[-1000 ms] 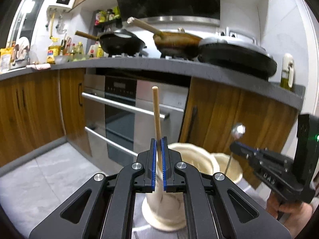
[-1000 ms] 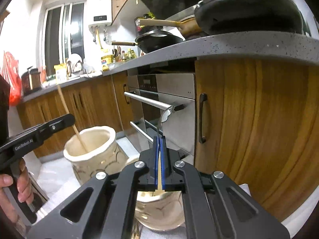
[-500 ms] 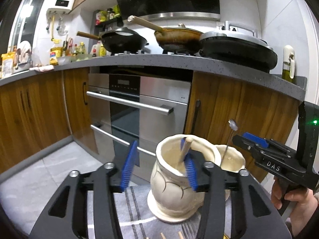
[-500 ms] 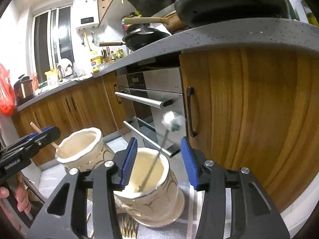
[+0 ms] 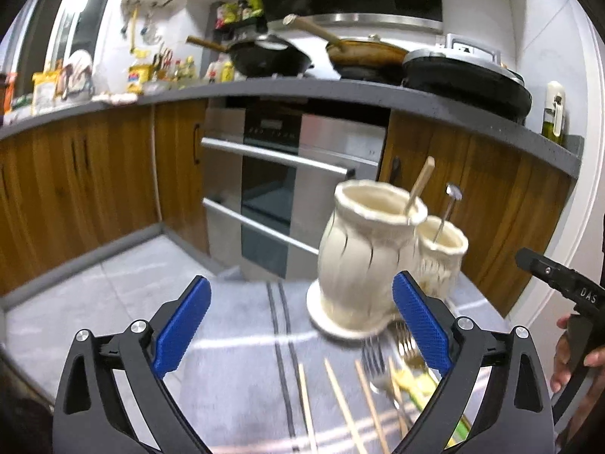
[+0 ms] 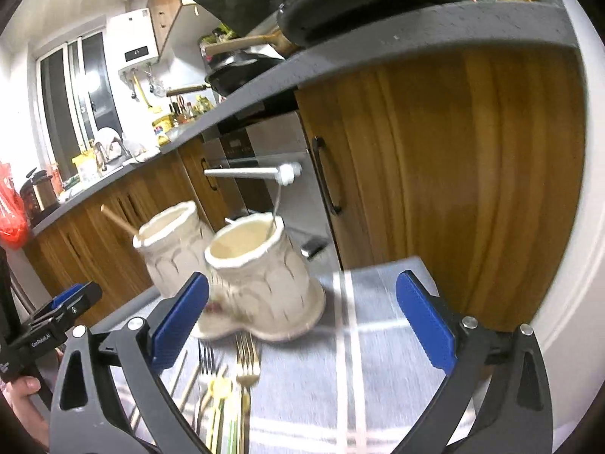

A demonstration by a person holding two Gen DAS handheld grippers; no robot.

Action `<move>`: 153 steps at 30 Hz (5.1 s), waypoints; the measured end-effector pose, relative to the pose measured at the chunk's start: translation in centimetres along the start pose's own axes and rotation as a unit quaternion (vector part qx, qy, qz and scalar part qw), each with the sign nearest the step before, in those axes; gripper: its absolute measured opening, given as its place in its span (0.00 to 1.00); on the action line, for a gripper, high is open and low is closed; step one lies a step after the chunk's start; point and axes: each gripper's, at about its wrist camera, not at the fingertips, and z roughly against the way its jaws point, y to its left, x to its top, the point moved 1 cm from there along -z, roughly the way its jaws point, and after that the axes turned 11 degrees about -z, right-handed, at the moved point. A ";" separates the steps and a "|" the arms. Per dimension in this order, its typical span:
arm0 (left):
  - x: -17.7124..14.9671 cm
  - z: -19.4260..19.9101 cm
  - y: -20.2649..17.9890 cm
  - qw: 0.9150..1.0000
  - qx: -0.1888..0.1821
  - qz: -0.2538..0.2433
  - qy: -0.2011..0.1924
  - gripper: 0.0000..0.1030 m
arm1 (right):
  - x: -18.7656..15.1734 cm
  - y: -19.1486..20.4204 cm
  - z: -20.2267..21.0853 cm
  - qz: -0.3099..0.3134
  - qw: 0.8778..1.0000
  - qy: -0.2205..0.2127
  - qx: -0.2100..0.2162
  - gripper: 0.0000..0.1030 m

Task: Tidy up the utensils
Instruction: 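Lift and drop the chopstick and spoon into the ceramic holder with both tools, then grasp another chopstick with the left tool while the right tool grasps the gold fork, then lift and drop the chopstick and gold fork into the holder with both tools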

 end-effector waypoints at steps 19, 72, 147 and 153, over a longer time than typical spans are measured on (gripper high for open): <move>-6.3 -0.1 -0.1 0.992 0.021 -0.039 0.117 0.93 | -4.4 1.2 0.4 0.067 0.996 0.037 -0.044 0.95; -7.6 -2.6 -1.4 0.981 -0.046 -0.070 0.173 0.05 | -7.8 2.7 -2.1 0.098 0.973 0.203 0.056 0.05; 14.6 -10.6 0.4 0.985 -0.097 0.036 -0.138 0.05 | 8.2 6.3 -3.5 0.061 0.989 -0.088 0.102 0.05; 13.5 -11.1 1.2 0.986 -0.094 0.046 -0.133 0.05 | 6.6 5.8 -4.3 0.063 0.992 -0.062 0.092 0.05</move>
